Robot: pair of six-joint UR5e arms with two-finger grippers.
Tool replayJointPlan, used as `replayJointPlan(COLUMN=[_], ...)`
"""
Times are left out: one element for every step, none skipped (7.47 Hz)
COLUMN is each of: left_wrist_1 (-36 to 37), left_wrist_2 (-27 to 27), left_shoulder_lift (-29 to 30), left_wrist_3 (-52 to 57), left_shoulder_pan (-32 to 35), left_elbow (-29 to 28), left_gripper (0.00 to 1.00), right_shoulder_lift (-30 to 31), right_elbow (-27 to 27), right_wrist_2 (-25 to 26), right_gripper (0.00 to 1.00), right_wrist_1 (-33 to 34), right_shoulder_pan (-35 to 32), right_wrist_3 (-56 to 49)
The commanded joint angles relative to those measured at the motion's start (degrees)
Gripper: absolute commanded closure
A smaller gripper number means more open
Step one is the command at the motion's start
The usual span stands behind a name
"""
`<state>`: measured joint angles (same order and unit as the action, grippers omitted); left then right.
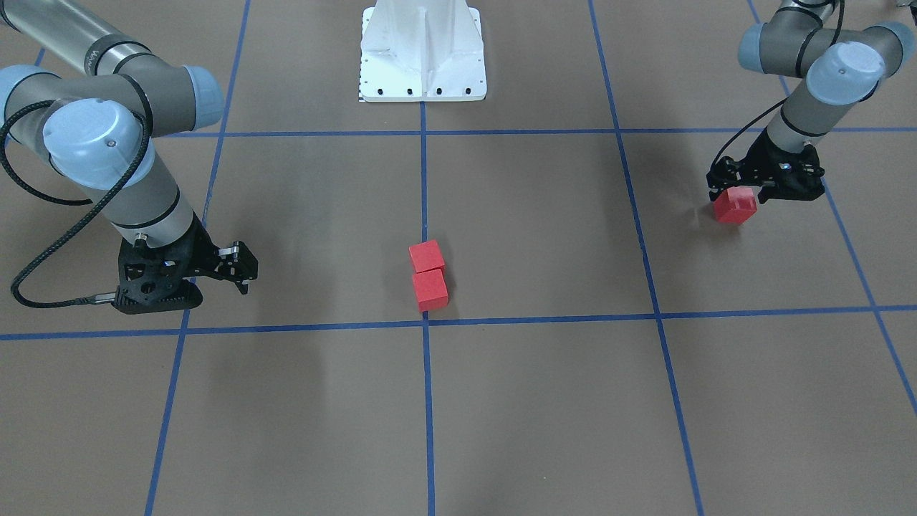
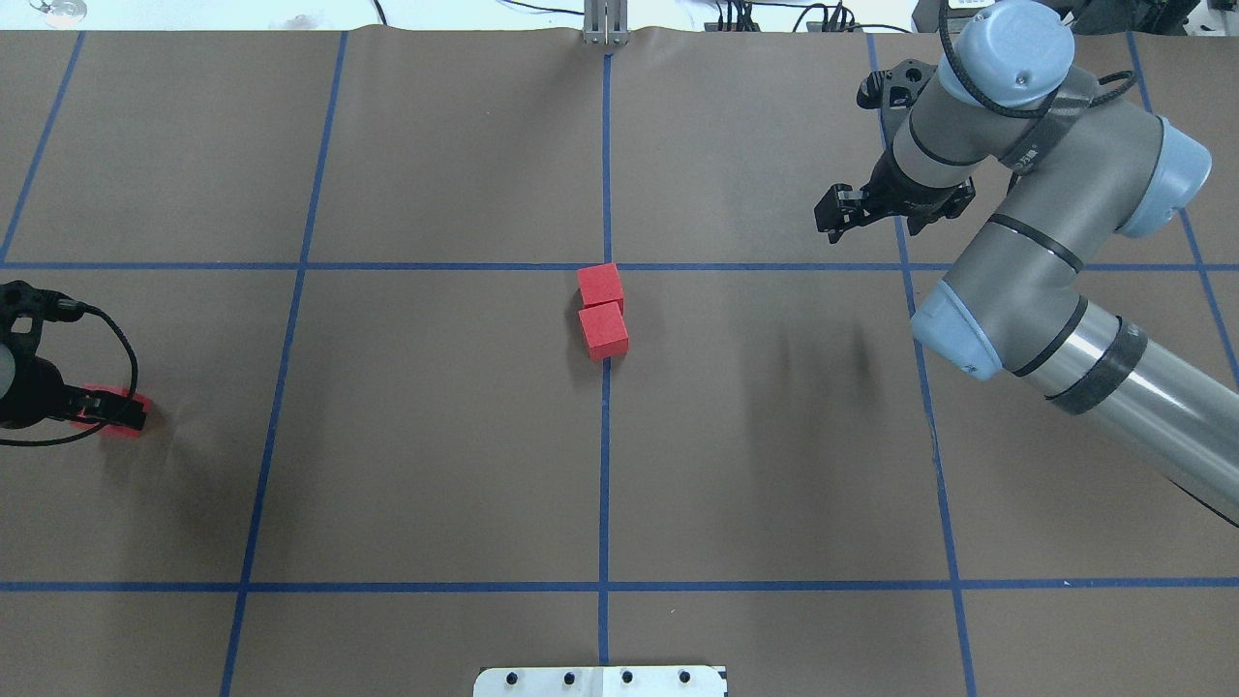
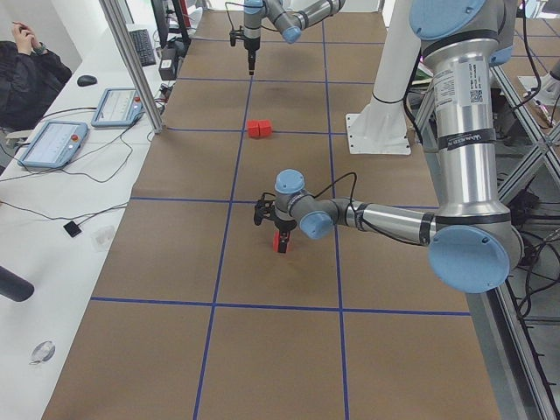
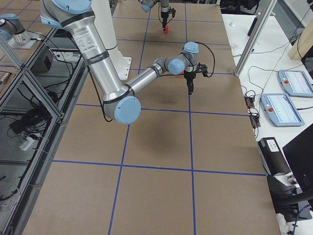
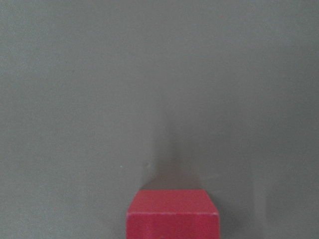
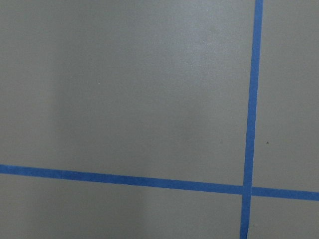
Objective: Form red blocks into L shape at center
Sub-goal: 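Carry the red cube with the left gripper toward the two center cubes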
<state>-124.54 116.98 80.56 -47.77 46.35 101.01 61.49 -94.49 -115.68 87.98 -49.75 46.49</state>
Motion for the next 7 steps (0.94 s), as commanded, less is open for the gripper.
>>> replayJointPlan(left_wrist_1=[0.0,0.0,0.0,0.2,0.2,0.3,1.1], left_wrist_2=[0.1,0.1,0.0,-0.1,0.0,0.1,0.2], left_shoulder_lift=[0.0,0.2,0.8,2.1,2.5,2.8,4.5], left_wrist_3=[-0.1,0.0,0.0,0.0,0.1,0.0,0.0], left_shoulder_pan=[0.0,0.0,-0.1,-0.1,0.0,0.0,0.4], left_elbow=[0.1,0.2,0.1,-0.9,-0.6,0.0,0.3], left_gripper=[0.33,0.4,0.4,0.42,0.69,0.91,1.0], right_shoulder_lift=[-0.1,-0.1,-0.1,-0.1,-0.1,-0.1,-0.1], right_elbow=[0.0,0.0,0.0,0.0,0.1,0.1,0.2], right_wrist_2=[0.0,0.0,0.0,0.0,0.0,0.0,0.0], right_gripper=[0.01,0.01,0.01,0.01,0.01,0.01,0.01], right_wrist_1=[0.0,0.0,0.0,0.0,0.0,0.0,0.0], right_shoulder_pan=[0.0,0.0,0.0,0.0,0.1,0.1,0.1], right_wrist_3=[0.2,0.2,0.2,0.3,0.3,0.2,0.1])
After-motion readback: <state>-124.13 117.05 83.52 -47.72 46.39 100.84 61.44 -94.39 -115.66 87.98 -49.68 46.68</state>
